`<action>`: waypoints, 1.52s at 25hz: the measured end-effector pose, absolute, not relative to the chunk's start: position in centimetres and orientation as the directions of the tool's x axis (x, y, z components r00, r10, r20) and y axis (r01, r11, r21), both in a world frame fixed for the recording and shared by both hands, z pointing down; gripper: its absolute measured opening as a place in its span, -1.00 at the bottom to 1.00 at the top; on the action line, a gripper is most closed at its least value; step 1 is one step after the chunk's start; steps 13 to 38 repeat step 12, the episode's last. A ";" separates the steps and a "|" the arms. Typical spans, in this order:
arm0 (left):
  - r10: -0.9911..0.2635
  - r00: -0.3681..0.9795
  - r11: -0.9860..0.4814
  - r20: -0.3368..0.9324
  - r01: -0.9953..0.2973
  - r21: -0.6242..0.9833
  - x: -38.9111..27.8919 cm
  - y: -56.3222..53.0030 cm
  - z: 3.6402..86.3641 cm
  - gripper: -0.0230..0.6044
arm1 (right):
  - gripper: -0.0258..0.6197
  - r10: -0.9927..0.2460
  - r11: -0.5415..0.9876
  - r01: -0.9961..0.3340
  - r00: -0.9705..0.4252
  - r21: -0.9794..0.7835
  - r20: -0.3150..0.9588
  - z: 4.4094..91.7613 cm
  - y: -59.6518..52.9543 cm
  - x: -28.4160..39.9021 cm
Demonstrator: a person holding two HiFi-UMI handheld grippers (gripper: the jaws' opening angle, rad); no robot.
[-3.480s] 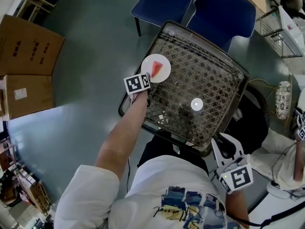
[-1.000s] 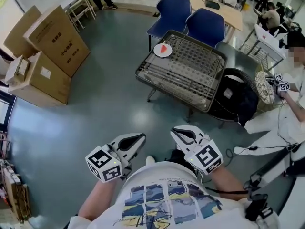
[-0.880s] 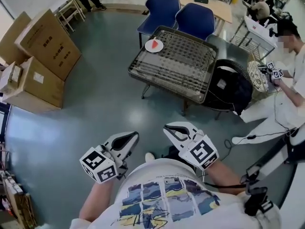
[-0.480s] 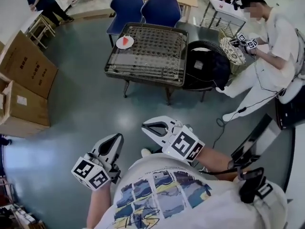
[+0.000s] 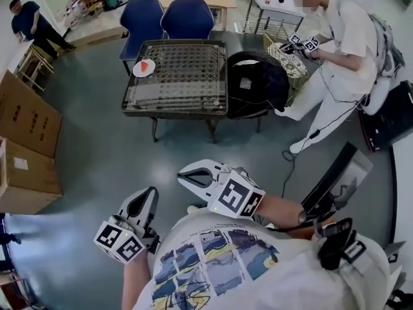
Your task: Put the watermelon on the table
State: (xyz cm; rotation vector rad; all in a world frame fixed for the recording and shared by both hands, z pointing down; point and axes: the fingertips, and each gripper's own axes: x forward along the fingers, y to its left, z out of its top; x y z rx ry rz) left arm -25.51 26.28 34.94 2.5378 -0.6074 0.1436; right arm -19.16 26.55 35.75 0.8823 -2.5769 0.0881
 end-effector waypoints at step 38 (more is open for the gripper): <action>-0.379 0.900 -0.770 0.216 -0.436 0.466 -25.4 26.3 34.5 -0.90 | -0.89 -0.575 0.796 -0.599 -0.704 0.087 0.416 34.9 26.5 -19.4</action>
